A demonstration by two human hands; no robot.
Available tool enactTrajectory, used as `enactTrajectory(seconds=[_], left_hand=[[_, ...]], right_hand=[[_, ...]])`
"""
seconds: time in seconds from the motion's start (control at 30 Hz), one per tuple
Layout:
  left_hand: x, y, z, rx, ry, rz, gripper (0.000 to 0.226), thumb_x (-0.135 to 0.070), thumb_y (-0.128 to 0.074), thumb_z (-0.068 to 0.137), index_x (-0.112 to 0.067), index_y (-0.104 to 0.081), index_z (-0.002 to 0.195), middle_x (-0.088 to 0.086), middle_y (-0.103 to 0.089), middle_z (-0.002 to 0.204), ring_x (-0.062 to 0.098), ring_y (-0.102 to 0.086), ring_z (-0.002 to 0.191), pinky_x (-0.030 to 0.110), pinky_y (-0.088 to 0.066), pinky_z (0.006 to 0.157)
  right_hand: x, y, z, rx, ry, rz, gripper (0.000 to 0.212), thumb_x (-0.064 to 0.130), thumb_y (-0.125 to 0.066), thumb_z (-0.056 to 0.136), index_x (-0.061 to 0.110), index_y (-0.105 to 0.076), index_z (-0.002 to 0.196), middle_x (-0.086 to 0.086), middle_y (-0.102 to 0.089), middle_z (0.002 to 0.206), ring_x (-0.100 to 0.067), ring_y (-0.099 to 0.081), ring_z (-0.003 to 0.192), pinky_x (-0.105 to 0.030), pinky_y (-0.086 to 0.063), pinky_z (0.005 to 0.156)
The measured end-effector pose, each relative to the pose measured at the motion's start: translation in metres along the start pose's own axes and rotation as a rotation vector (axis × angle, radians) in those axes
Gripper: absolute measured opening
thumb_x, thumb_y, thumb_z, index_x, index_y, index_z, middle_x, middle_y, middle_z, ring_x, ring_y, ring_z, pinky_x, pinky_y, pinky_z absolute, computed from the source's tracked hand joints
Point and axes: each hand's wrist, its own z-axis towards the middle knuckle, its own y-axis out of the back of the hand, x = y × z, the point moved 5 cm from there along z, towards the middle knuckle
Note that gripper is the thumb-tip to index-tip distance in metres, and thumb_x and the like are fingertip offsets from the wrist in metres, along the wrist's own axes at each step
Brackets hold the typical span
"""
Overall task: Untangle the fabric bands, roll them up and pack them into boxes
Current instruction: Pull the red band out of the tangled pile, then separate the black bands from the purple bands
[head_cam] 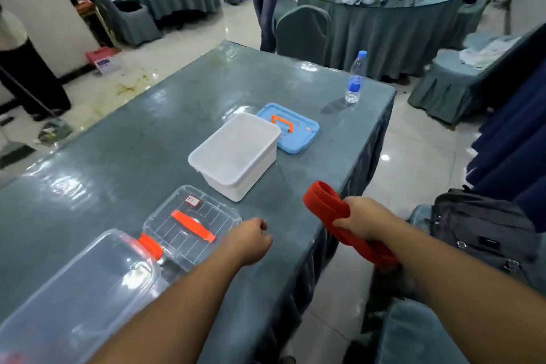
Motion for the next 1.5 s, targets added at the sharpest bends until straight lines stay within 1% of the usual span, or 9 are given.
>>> enactTrajectory(seconds=[0.4, 0.57, 0.8, 0.97, 1.03, 1.07, 1.17, 1.27, 1.5], left_hand=[[0.033, 0.025, 0.058, -0.043, 0.143, -0.118, 0.041, -0.034, -0.05, 0.098, -0.019, -0.057, 0.135, 0.0, -0.064, 0.132, 0.023, -0.061, 0.12, 0.032, -0.049, 0.097], [0.04, 0.026, 0.061, -0.09, 0.285, -0.184, 0.032, -0.038, -0.051, 0.093, -0.023, -0.061, 0.12, 0.0, -0.068, 0.124, 0.026, -0.063, 0.113, 0.035, -0.052, 0.094], [0.02, 0.009, 0.056, -0.181, 0.466, -0.294, 0.023, -0.033, -0.05, 0.092, -0.023, -0.062, 0.109, 0.003, -0.069, 0.117, 0.028, -0.065, 0.108, 0.034, -0.053, 0.09], [0.008, -0.014, 0.047, -0.164, 0.574, -0.371, 0.027, -0.033, -0.053, 0.092, -0.023, -0.061, 0.116, 0.003, -0.069, 0.12, 0.028, -0.065, 0.107, 0.036, -0.053, 0.092], [0.007, -0.025, 0.042, -0.149, 0.616, -0.375, 0.033, -0.035, -0.054, 0.094, -0.023, -0.061, 0.124, 0.004, -0.068, 0.124, 0.027, -0.065, 0.112, 0.037, -0.053, 0.095], [0.006, -0.03, 0.04, -0.141, 0.638, -0.377, 0.035, -0.035, -0.054, 0.095, -0.022, -0.06, 0.127, 0.004, -0.068, 0.126, 0.027, -0.064, 0.114, 0.037, -0.052, 0.096], [0.007, -0.041, 0.033, -0.129, 0.675, -0.384, 0.039, -0.035, -0.053, 0.096, -0.021, -0.058, 0.132, 0.005, -0.066, 0.131, 0.027, -0.062, 0.118, 0.037, -0.05, 0.1], [0.009, -0.049, 0.026, -0.117, 0.707, -0.382, 0.042, -0.035, -0.053, 0.097, -0.02, -0.057, 0.136, 0.005, -0.064, 0.134, 0.027, -0.06, 0.121, 0.035, -0.049, 0.101], [0.009, -0.05, 0.026, -0.124, 0.728, -0.407, 0.042, -0.034, -0.054, 0.098, -0.019, -0.056, 0.138, 0.005, -0.064, 0.132, 0.026, -0.062, 0.118, 0.035, -0.051, 0.099]], right_hand=[[0.08, 0.02, 0.117, -0.041, 0.448, -0.579, 0.036, 0.05, -0.059, 0.094, 0.025, -0.057, 0.121, -0.003, -0.068, 0.12, -0.028, -0.064, 0.111, -0.039, -0.049, 0.091], [0.105, 0.015, 0.165, -0.024, 0.685, -0.772, 0.036, 0.046, -0.055, 0.098, 0.022, -0.055, 0.125, -0.005, -0.066, 0.124, -0.028, -0.06, 0.117, -0.041, -0.045, 0.096], [0.119, -0.009, 0.204, -0.028, 1.014, -0.829, 0.031, 0.028, -0.046, 0.102, 0.021, -0.053, 0.131, -0.004, -0.064, 0.127, -0.029, -0.056, 0.123, -0.039, -0.037, 0.106], [0.119, -0.038, 0.207, -0.053, 1.156, -0.785, 0.036, 0.025, -0.063, 0.09, 0.018, -0.065, 0.125, -0.004, -0.07, 0.109, -0.028, -0.063, 0.108, -0.04, -0.045, 0.103], [0.114, -0.051, 0.206, -0.092, 1.204, -0.769, 0.045, 0.025, -0.067, 0.084, 0.015, -0.067, 0.128, -0.005, -0.071, 0.109, -0.028, -0.065, 0.105, -0.042, -0.047, 0.106], [0.109, -0.058, 0.207, -0.052, 1.191, -0.781, 0.054, 0.026, -0.064, 0.088, 0.012, -0.058, 0.139, -0.008, -0.068, 0.123, -0.031, -0.061, 0.117, -0.045, -0.039, 0.115], [0.098, -0.074, 0.212, 0.09, 1.083, -0.844, 0.095, 0.044, -0.065, 0.09, 0.008, -0.014, 0.162, -0.013, -0.033, 0.162, -0.035, -0.027, 0.151, -0.051, -0.01, 0.128], [0.101, -0.074, 0.214, 0.115, 1.043, -0.842, 0.122, 0.056, -0.071, 0.082, 0.009, 0.009, 0.162, -0.012, -0.007, 0.171, -0.035, -0.001, 0.158, -0.051, 0.002, 0.128], [0.103, -0.069, 0.214, 0.195, 1.131, -0.789, 0.136, 0.073, -0.069, 0.07, 0.017, 0.012, 0.163, -0.006, 0.005, 0.173, -0.03, 0.009, 0.159, -0.052, 0.007, 0.127]])
